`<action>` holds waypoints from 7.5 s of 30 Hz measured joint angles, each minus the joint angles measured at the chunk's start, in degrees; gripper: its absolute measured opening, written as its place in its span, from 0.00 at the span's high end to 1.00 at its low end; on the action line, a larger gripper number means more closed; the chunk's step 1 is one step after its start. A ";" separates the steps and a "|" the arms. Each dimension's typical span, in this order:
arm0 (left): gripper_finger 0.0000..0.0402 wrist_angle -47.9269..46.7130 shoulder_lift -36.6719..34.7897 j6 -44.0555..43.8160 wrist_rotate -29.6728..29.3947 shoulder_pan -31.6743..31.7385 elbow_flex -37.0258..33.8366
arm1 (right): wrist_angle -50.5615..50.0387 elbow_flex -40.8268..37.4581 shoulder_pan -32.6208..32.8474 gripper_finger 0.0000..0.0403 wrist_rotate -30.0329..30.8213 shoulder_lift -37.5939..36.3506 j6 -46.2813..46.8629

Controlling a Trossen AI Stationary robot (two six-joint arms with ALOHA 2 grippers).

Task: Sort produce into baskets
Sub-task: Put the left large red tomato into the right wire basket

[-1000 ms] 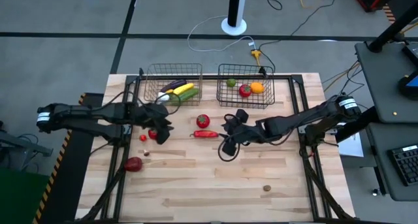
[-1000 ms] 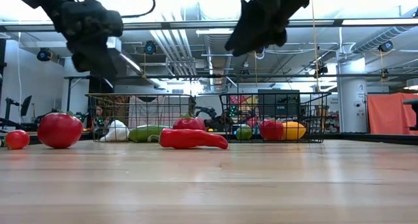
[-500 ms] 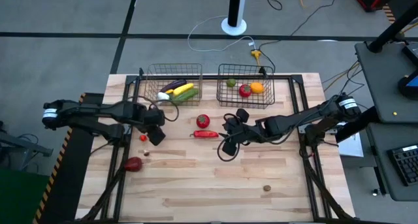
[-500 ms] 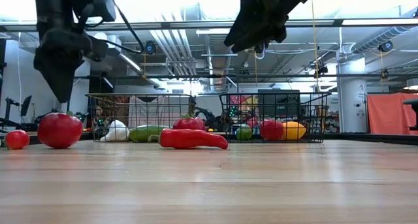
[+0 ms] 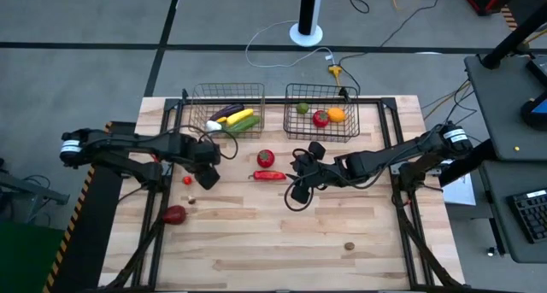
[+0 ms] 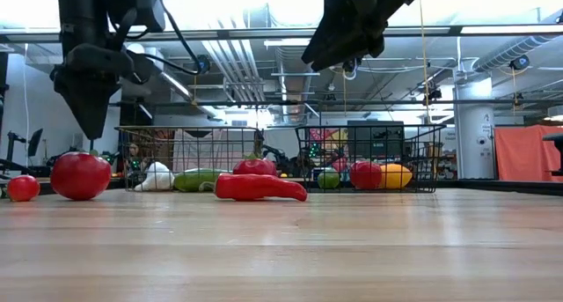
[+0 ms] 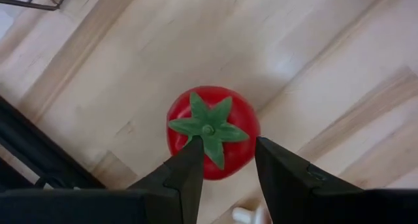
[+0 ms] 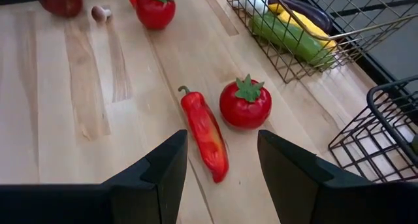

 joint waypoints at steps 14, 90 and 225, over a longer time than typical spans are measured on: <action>0.46 -1.08 2.38 -2.96 -0.72 0.02 -0.09 | 0.68 -0.52 0.00 0.56 0.00 0.00 -2.04; 0.24 40.91 9.42 51.32 0.79 0.39 18.75 | -14.67 -0.41 1.91 0.56 0.06 -13.86 1.99; 0.18 33.53 53.39 56.86 14.05 19.54 56.26 | -12.50 -3.41 2.25 0.56 3.04 -20.37 1.08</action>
